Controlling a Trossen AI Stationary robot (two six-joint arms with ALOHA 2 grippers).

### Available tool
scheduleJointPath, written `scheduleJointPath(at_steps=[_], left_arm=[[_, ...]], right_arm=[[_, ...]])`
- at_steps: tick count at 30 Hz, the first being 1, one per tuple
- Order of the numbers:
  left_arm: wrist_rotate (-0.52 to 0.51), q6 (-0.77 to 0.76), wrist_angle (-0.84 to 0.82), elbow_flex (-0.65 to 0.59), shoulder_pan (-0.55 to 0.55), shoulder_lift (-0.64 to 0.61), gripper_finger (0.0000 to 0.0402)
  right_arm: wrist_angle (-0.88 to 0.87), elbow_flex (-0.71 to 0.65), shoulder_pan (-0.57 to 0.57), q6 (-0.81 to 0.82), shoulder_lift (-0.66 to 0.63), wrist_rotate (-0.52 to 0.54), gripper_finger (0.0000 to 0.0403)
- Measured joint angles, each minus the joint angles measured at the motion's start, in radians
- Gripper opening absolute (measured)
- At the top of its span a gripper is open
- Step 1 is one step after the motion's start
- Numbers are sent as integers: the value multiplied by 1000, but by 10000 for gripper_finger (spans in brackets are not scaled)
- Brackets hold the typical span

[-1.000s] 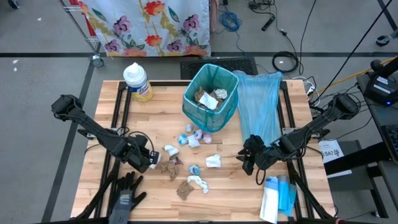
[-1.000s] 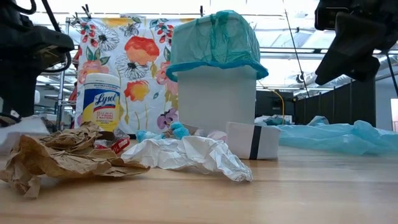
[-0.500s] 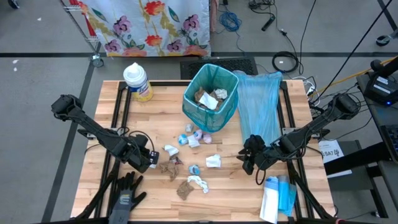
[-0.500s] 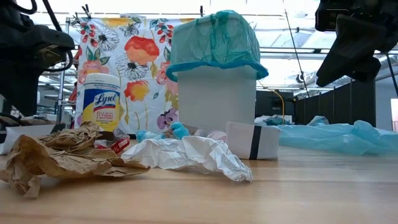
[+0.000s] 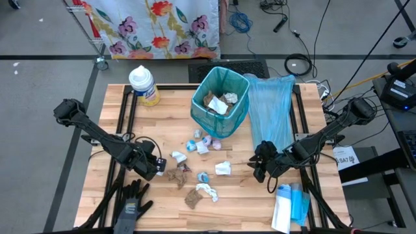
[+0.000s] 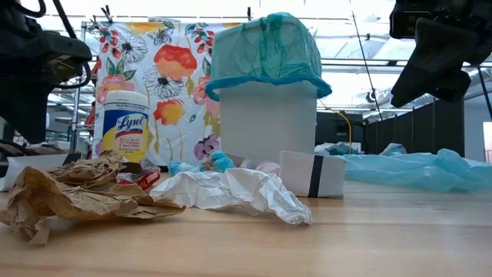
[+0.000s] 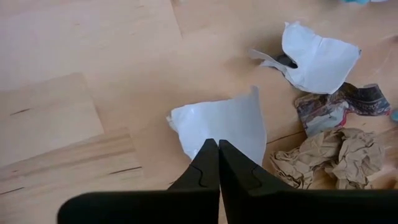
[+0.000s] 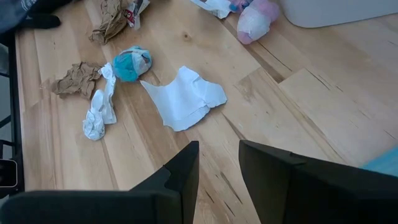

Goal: Place trash/remove bag and relplace
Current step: Put the white paper piece into the trash bin

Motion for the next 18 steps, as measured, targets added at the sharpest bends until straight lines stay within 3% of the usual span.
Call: scheduleJointPath(at_steps=[11, 18], left_arm=[[-25, 102, -11, 37, 69, -54, 0], [-93, 278, -231, 252, 175, -104, 0]], right_arm=[[0, 0, 0, 0, 0, 0, 105], [-6, 0, 0, 0, 0, 3, 105]])
